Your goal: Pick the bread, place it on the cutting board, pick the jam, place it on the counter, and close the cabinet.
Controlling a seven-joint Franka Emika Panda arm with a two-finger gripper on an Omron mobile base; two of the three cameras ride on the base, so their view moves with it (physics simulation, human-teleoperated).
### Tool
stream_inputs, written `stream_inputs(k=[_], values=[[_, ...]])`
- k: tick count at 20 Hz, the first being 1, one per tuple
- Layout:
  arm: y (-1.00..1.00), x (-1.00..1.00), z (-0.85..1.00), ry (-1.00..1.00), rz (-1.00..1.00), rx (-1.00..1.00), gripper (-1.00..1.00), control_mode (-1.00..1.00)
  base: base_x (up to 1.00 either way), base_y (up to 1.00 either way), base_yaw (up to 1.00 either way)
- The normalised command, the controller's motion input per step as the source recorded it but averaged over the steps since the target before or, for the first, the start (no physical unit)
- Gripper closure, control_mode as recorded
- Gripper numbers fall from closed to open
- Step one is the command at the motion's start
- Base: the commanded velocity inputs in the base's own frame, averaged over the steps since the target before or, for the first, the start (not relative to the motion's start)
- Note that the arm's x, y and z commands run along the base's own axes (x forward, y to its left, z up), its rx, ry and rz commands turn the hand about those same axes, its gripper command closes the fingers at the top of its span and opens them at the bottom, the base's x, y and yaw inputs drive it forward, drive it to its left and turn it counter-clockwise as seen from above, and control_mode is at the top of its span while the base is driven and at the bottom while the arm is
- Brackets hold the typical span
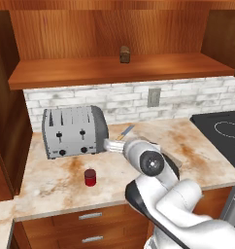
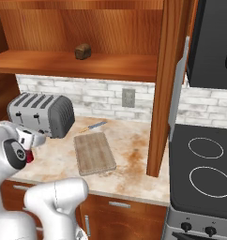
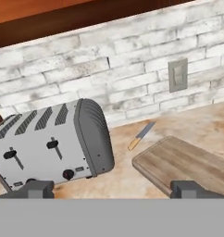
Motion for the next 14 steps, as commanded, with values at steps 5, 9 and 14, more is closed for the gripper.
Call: stream_inputs(k=[5,9,14], values=[[-0.35,-0.15,0.14,-0.04,0.03,-0.02,-1.00,-1.00,0.00,0.00,0.00],[-0.39,-0.25,0.14,-0.02,0.06,-0.03,-1.00,-1.00,0.00,0.00,0.00],[-0.32,-0.20,0.25,0.00,0.11,0.00,-1.00,-1.00,0.00,0.00,0.00]])
